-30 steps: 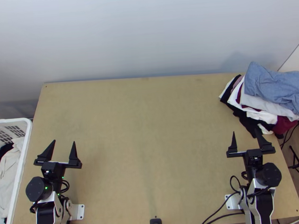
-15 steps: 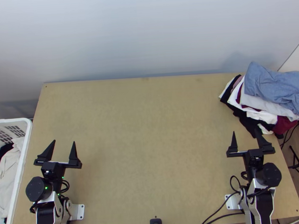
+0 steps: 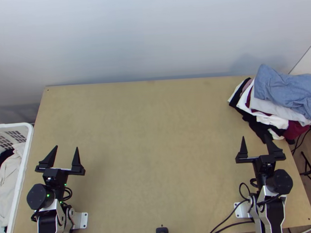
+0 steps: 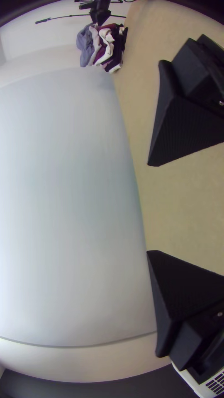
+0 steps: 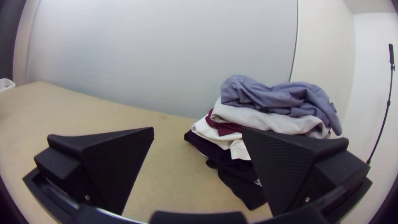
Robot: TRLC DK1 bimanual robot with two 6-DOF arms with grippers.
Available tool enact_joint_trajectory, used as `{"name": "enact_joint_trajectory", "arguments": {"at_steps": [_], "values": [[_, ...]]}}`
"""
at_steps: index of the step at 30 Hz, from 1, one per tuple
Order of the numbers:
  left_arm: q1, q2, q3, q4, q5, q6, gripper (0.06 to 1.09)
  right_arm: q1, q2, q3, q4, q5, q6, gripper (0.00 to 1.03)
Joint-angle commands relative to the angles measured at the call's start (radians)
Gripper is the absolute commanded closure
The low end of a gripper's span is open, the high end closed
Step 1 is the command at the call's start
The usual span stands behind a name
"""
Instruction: Fold the t-shirt
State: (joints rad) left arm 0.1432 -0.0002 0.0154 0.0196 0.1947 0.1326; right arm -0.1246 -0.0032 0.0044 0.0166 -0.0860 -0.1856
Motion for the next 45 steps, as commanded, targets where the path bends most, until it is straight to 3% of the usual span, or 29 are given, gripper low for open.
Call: {"name": "enact_joint_trajectory", "arguments": {"at_steps": [1,3,7,14,25,33,34,36,41,45], "values": [[-0.010,0.000,0.000,0.000,0.000,-0.001,0.10,0.000,0.000,0.000,0.000,0.000,0.005,0.03],[-0.010,0.000,0.000,0.000,0.000,-0.001,0.10,0.000,0.000,0.000,0.000,0.000,0.005,0.03],[-0.028,0.000,0.001,0.003,0.002,-0.145,0.10,0.013,0.000,0.000,0.000,0.000,0.072,0.03],[-0.065,0.000,0.000,0.002,0.002,-0.149,0.10,0.020,0.002,0.000,-0.001,0.000,0.137,0.03],[-0.068,0.000,0.001,0.000,0.002,-0.169,0.10,0.029,0.000,0.000,-0.001,0.000,0.166,0.03],[-0.157,0.000,0.000,0.008,0.002,-0.157,0.10,0.091,0.000,0.000,0.000,0.002,0.158,0.03],[-0.171,-0.001,-0.002,0.011,0.002,-0.140,0.11,0.088,0.000,0.000,-0.001,0.000,0.144,0.03],[-0.172,-0.001,0.003,0.023,0.002,-0.087,0.15,0.141,0.000,0.000,-0.001,0.005,0.021,0.03],[-0.159,0.000,0.000,0.042,-0.001,-0.122,0.17,0.227,0.000,0.003,0.014,0.227,-0.009,0.03],[-0.159,0.069,0.075,0.059,-0.060,-0.128,0.17,0.226,0.060,0.069,0.043,0.241,-0.020,0.03]]}}
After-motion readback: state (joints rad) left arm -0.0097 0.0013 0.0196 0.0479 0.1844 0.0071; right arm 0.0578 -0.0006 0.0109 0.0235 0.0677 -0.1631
